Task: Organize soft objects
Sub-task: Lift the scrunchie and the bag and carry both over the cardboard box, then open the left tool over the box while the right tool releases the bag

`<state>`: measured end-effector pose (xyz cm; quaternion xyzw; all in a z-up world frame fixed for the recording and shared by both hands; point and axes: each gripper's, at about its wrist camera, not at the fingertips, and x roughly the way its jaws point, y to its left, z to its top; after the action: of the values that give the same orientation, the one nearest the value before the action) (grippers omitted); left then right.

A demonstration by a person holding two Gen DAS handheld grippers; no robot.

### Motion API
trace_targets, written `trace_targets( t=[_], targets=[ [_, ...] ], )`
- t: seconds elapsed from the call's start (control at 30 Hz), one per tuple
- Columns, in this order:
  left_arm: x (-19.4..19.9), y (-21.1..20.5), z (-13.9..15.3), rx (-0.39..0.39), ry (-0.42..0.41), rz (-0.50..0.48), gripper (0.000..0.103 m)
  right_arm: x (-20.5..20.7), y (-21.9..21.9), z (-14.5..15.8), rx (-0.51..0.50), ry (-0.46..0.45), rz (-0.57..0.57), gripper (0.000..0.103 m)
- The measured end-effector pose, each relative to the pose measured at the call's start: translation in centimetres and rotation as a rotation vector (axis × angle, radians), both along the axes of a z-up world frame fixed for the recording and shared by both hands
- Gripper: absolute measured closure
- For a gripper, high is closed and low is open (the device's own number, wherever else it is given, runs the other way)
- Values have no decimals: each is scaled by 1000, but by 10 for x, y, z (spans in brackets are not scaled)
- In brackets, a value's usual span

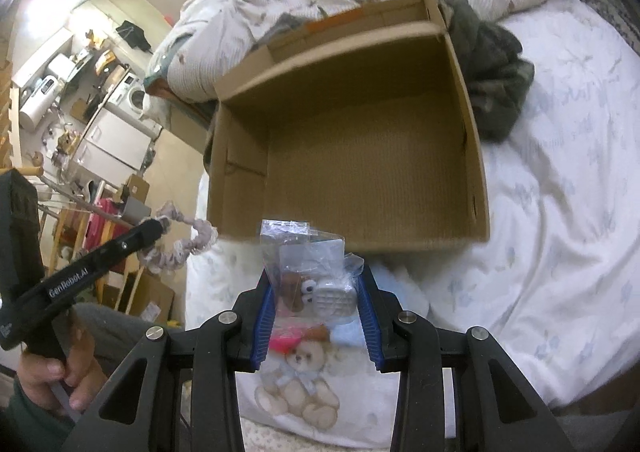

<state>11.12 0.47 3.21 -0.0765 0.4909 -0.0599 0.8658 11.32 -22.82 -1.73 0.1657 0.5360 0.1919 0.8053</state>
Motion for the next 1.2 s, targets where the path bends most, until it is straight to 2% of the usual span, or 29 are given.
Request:
trace_targets(
  t=[0.23,0.4,0.6,0.73,1.0,1.2],
  targets=[
    [37,-12,10,55,-48,-26,96,37,-9,11,-9,-47,-17,63],
    [54,-20,-12,78,-37,-38,96,58,-14,-4,2,-65,-40,63],
    [61,-25,-50,41,8,-43,96,68,-13,-33,-33,-30,-111,63],
    [65,-30,-59,83,-8,-47,96,76,-4,-42,-61,-20,-84,63],
    [71,-32,-80,102,43,-40,96,83,20,-60,-112,22,-8,63],
    [70,-38,-83,126,48,-53,96,83,35,-71,-174,48,41,63]
  ],
)
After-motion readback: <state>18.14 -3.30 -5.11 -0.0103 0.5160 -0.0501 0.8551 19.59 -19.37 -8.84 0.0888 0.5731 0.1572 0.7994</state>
